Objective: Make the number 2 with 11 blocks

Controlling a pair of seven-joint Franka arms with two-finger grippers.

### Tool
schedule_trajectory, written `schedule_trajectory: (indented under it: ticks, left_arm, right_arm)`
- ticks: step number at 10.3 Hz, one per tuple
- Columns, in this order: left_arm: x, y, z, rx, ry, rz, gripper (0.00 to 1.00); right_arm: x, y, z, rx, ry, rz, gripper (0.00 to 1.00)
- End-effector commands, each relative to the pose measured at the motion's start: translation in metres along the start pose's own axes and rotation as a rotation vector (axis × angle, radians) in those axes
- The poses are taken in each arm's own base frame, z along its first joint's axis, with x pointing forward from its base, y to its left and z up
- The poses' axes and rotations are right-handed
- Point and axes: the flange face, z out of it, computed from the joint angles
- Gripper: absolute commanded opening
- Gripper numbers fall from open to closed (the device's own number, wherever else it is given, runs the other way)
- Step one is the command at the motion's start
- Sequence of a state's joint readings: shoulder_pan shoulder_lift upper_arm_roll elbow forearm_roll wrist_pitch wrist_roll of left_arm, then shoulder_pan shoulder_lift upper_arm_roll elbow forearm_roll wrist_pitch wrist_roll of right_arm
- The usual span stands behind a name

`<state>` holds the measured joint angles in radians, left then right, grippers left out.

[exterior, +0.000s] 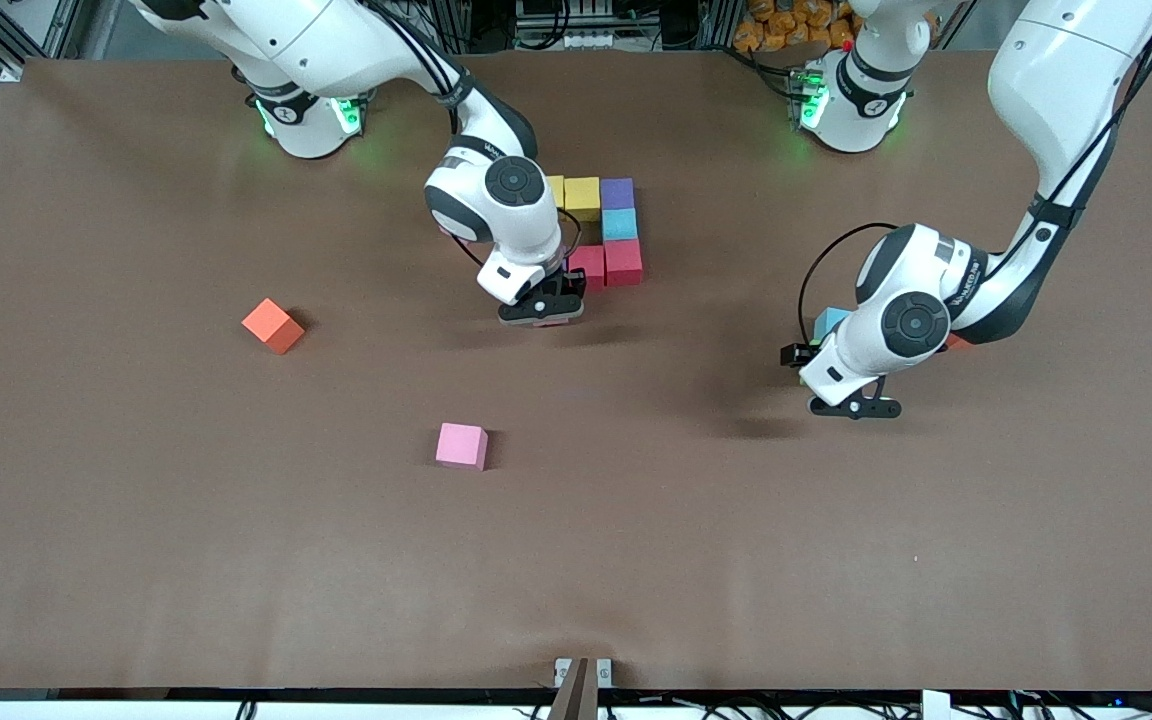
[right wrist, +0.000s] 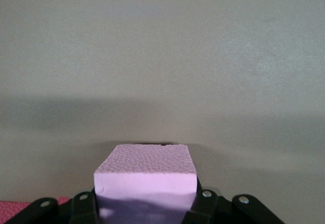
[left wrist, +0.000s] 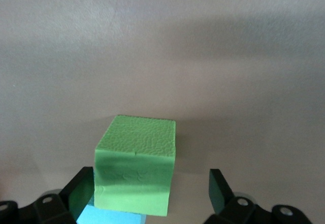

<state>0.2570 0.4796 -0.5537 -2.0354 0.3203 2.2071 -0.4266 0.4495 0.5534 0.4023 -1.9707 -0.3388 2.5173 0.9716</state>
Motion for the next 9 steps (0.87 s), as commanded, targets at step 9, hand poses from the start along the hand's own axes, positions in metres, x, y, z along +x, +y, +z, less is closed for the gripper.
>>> schedule_trajectory:
  ticks: [9]
  left_arm:
    - [-0.006,-0.003,0.01,0.069,0.022,0.084,1.0]
  right_arm:
    - [-0.012,-0.001,-0.004,-0.003,0.015,0.058,0.44]
